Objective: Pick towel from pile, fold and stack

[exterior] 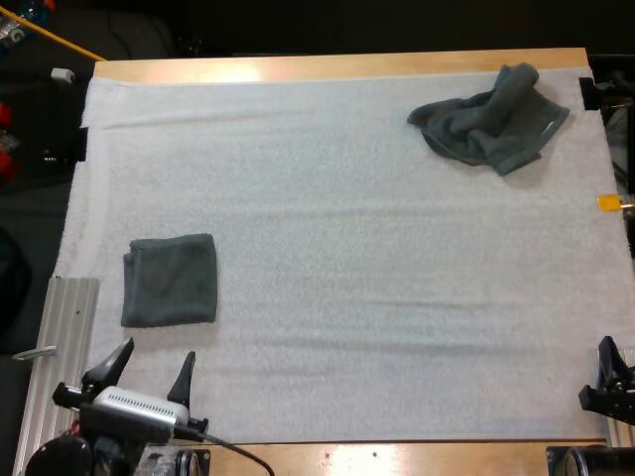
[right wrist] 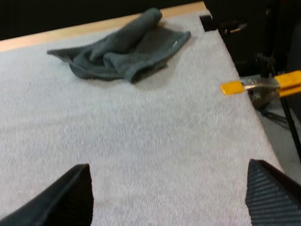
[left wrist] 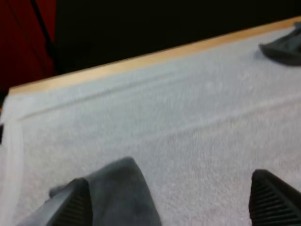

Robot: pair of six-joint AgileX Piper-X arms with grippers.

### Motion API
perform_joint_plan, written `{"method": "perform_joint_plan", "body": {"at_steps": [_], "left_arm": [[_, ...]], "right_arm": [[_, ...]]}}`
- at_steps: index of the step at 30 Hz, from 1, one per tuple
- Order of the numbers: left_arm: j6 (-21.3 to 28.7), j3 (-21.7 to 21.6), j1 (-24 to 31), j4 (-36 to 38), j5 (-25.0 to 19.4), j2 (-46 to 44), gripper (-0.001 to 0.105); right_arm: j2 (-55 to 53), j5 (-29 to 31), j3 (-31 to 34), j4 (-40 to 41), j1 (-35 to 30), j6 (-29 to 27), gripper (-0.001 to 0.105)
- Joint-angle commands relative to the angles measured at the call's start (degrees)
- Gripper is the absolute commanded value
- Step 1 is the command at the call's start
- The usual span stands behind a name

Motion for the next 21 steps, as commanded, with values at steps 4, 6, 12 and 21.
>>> {"method": "perform_joint_plan", "body": {"at_steps": [4, 6, 12, 21], "left_arm": [[-0.2, 3.5, 0.0, -1.0, -0.1, -7.8, 0.066], [-0.5, 4.7, 0.0, -1.0, 0.2, -7.8, 0.066], [-0.5, 6.2, 0.0, -1.6, 1.3, -7.7, 0.066], [-0.5, 6.2, 0.0, -1.6, 1.3, -7.7, 0.066]], "right_arm": [[-2.5, 0.1, 2.0, -1.4, -0.1, -0.2, 0.066], [-2.5, 0.1, 2.7, -1.4, -0.1, -0.2, 0.066], [-2.4, 0.1, 4.1, -2.3, -0.1, 0.3, 0.066], [-2.4, 0.1, 4.1, -2.3, -0.1, 0.8, 0.066]]}}
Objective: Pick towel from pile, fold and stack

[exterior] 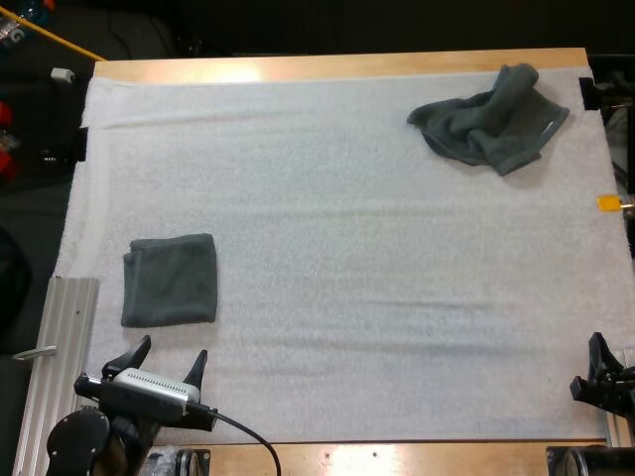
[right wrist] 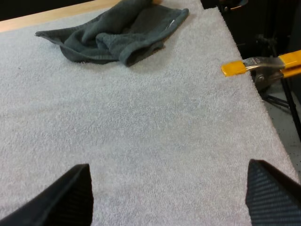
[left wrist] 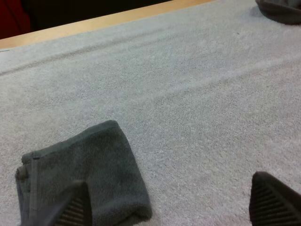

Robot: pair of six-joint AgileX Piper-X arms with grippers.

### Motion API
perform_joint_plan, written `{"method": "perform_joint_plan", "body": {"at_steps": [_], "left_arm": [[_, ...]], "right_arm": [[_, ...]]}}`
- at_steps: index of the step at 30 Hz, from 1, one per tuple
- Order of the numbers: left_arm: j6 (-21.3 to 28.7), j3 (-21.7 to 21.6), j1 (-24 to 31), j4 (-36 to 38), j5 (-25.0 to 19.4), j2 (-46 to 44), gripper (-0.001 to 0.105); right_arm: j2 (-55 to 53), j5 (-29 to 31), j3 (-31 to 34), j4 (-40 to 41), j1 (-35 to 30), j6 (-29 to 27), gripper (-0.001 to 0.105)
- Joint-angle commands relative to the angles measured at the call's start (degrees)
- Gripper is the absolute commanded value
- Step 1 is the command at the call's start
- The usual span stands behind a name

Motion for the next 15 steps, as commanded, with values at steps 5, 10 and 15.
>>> {"method": "perform_joint_plan", "body": {"at_steps": [5, 10, 15], "left_arm": [[-0.5, -0.2, -0.8, -1.1, 0.4, -7.9, 0.066], [-0.5, -0.2, -3.7, -1.1, 0.4, -7.9, 0.066], [-0.5, -0.2, -6.5, -1.1, 0.4, -7.9, 0.066]], "right_arm": [[-2.5, 0.1, 0.0, -0.5, -0.1, 0.0, 0.066], [-2.5, 0.1, 0.0, -0.5, -0.1, 0.0, 0.066], [-2.6, 0.1, 0.0, -0.5, -0.1, 0.0, 0.066]]}}
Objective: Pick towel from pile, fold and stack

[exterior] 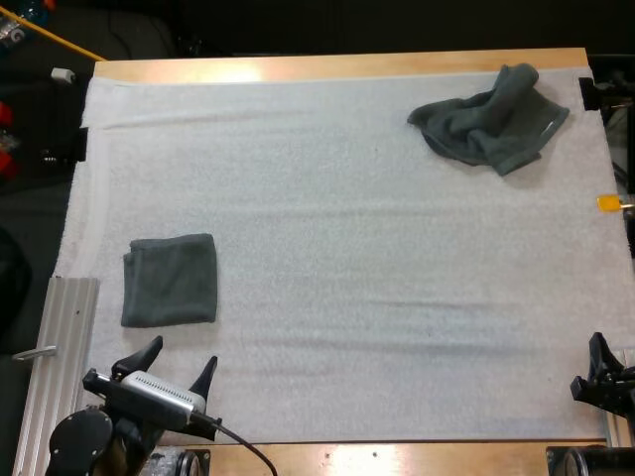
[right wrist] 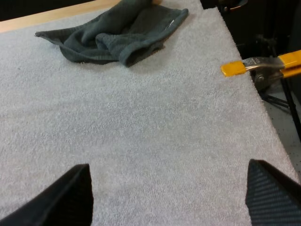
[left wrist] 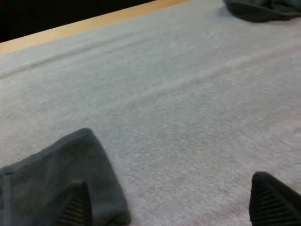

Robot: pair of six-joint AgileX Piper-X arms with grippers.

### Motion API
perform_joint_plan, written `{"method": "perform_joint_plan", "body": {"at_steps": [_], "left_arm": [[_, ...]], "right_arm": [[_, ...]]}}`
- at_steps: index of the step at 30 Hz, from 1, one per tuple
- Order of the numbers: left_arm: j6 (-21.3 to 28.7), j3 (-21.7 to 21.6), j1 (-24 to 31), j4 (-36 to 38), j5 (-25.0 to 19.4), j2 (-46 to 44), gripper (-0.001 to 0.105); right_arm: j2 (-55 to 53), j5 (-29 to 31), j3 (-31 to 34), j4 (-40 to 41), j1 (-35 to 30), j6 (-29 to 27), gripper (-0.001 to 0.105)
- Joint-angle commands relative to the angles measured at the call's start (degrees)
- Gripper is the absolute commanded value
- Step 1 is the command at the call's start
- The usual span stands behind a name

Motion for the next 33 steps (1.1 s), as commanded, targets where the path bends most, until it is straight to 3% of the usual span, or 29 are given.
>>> {"method": "perform_joint_plan", "body": {"at_steps": [1, 10, 33], "left_arm": [[-0.5, -0.2, -0.6, -1.1, 0.3, -7.9, 0.066], [-0.5, -0.2, -0.8, -1.1, 0.3, -7.9, 0.066], [-0.5, -0.2, -0.8, -1.1, 0.3, -7.9, 0.066]], "right_arm": [[-2.6, 0.1, 0.0, -0.5, 0.0, 0.0, 0.066], [-2.6, 0.1, 0.0, -0.5, 6.1, 0.0, 0.066], [-2.5, 0.1, 0.0, -0.5, 6.3, 0.0, 0.066]]}}
